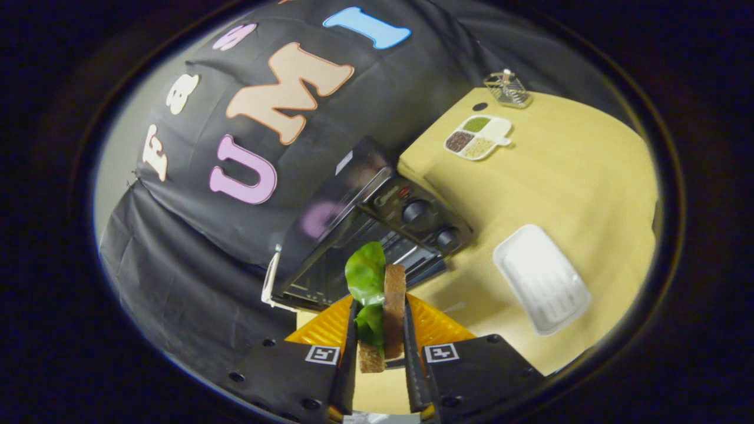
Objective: Open the toaster oven, put the food inside, and close the toaster oven door.
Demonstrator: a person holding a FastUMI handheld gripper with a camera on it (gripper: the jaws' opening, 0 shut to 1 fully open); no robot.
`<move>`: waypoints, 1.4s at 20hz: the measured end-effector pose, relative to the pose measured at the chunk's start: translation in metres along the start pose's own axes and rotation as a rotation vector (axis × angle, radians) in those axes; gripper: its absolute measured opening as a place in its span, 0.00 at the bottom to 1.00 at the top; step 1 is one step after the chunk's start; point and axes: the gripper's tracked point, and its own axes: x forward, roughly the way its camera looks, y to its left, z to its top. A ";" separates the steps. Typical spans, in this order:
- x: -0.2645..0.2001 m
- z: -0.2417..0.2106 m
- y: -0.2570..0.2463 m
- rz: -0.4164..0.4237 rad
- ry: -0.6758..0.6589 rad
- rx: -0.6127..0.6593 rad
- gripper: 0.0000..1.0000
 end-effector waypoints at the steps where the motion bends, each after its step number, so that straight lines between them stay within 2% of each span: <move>1: 0.008 -0.005 0.007 0.010 0.005 0.014 0.38; 6: 0.047 -0.020 0.038 0.052 0.006 0.061 0.38; 19: 0.134 -0.021 0.066 0.116 -0.071 0.164 0.38; 28: 0.157 -0.020 0.058 0.089 -0.118 0.123 0.38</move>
